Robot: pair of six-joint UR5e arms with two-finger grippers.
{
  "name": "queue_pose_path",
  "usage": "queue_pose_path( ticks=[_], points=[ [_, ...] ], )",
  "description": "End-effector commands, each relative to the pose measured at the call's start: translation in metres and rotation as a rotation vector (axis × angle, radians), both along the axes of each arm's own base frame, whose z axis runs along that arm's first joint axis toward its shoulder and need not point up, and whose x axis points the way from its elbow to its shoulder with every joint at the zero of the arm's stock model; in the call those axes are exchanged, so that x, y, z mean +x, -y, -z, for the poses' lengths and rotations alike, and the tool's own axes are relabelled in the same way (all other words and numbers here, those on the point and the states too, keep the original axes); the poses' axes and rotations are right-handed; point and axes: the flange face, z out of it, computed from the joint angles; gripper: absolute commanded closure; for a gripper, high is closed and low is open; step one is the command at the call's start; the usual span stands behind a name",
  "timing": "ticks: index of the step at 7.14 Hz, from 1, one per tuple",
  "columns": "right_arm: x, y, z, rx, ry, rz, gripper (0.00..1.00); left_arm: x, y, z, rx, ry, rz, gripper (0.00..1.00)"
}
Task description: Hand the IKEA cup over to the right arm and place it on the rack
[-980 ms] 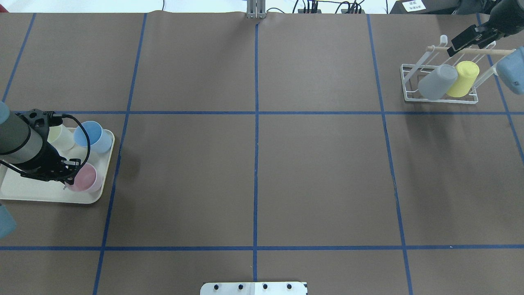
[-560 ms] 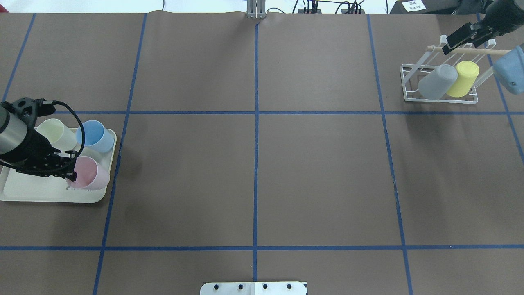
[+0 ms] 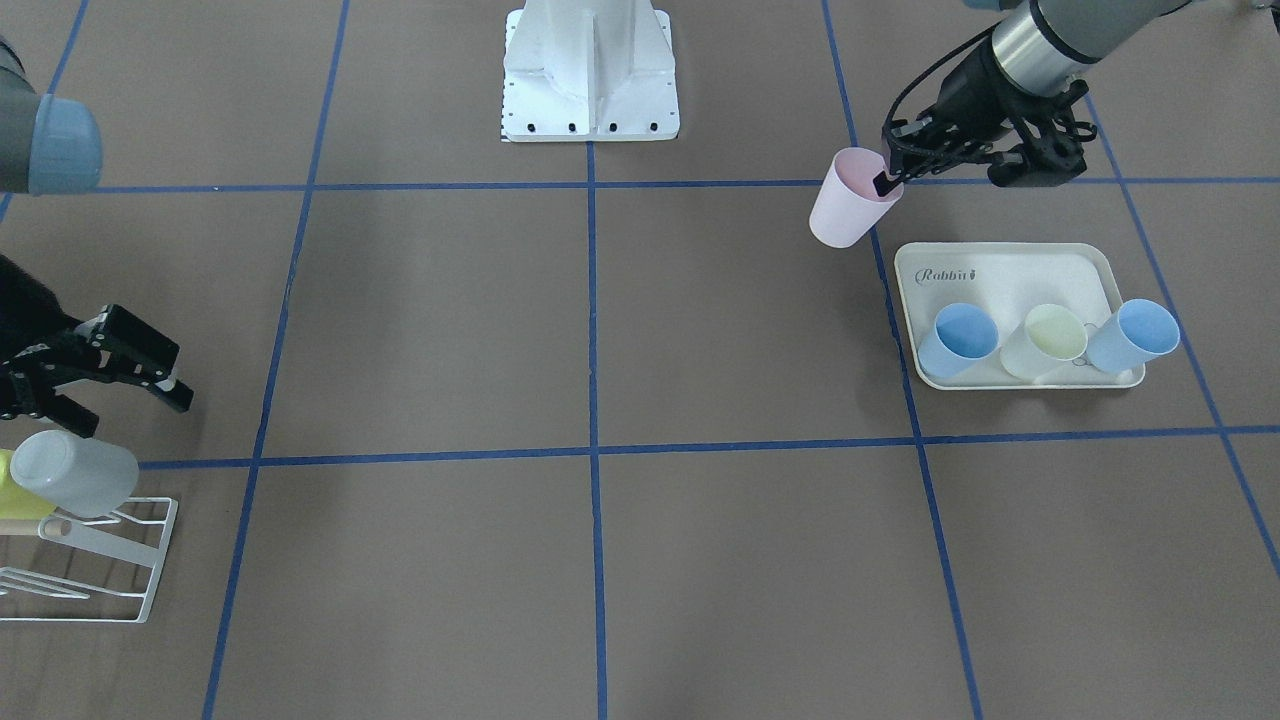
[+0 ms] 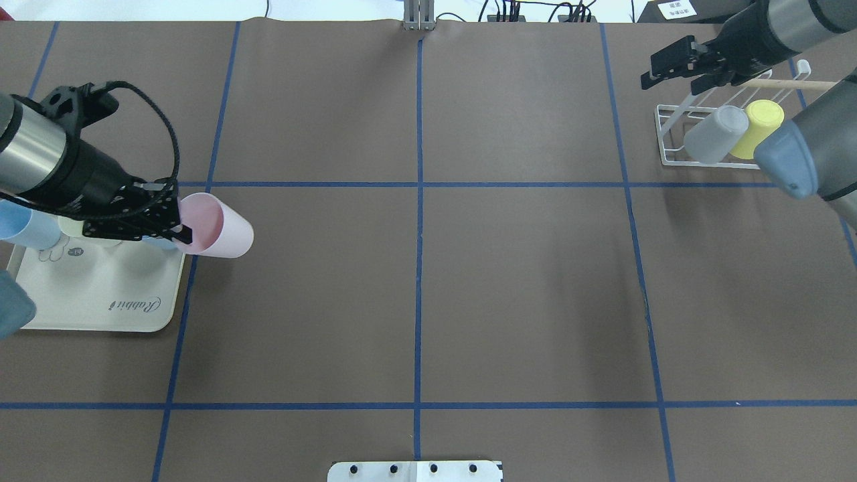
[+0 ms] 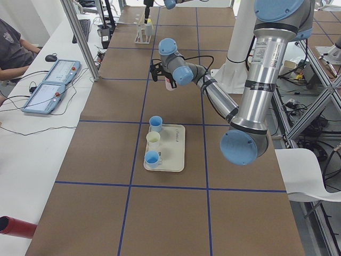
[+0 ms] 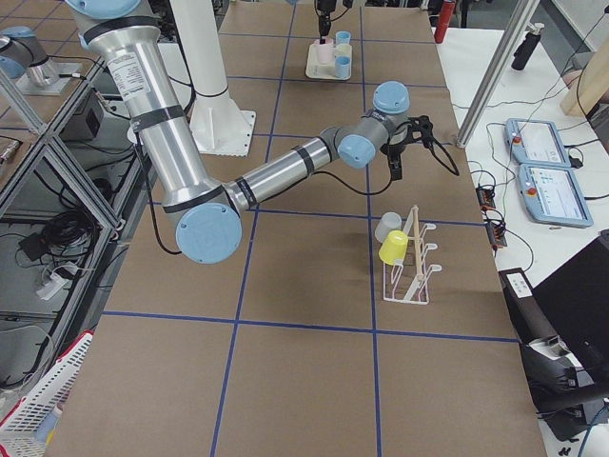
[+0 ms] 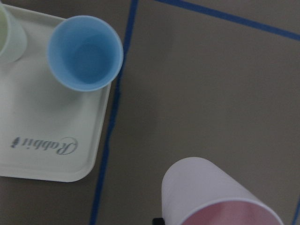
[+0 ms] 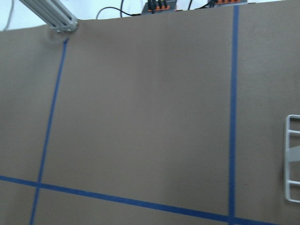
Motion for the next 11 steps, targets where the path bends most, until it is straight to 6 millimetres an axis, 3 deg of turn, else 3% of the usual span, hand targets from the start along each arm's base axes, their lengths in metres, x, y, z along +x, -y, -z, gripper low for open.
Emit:
queue_pose_path(
  ticks=[1,3,5,7,8,10,11],
  points=[
    [-0.032,-0.043,0.036,-0.058,0.298,-0.041,0.01,0.024,-0.003,0.075,-0.12,-0.09,0.055,1.0],
    [-0.045,-0.086,0.036,-0.026,0.507,0.011,0.01,0.048,-0.021,0.096,-0.14,-0.24,0.035,1.0],
    [-0.069,-0.124,0.039,-0.008,0.755,0.04,0.01,0.066,-0.015,0.095,-0.216,-0.405,0.048,1.0],
    [-0.111,-0.18,0.04,-0.02,1.084,0.09,0.02,0.061,-0.016,0.097,-0.321,-0.536,0.084,1.0],
    [-0.131,-0.203,0.046,-0.021,1.168,0.116,0.03,0.062,-0.013,0.091,-0.387,-0.626,0.087,1.0],
    [-0.16,-0.228,0.07,-0.001,1.292,0.189,0.03,0.061,-0.012,0.081,-0.552,-0.759,0.051,1.0],
    [-0.171,-0.226,0.079,0.013,1.328,0.194,0.03,0.055,-0.016,0.08,-0.671,-0.817,0.029,1.0]
  ],
)
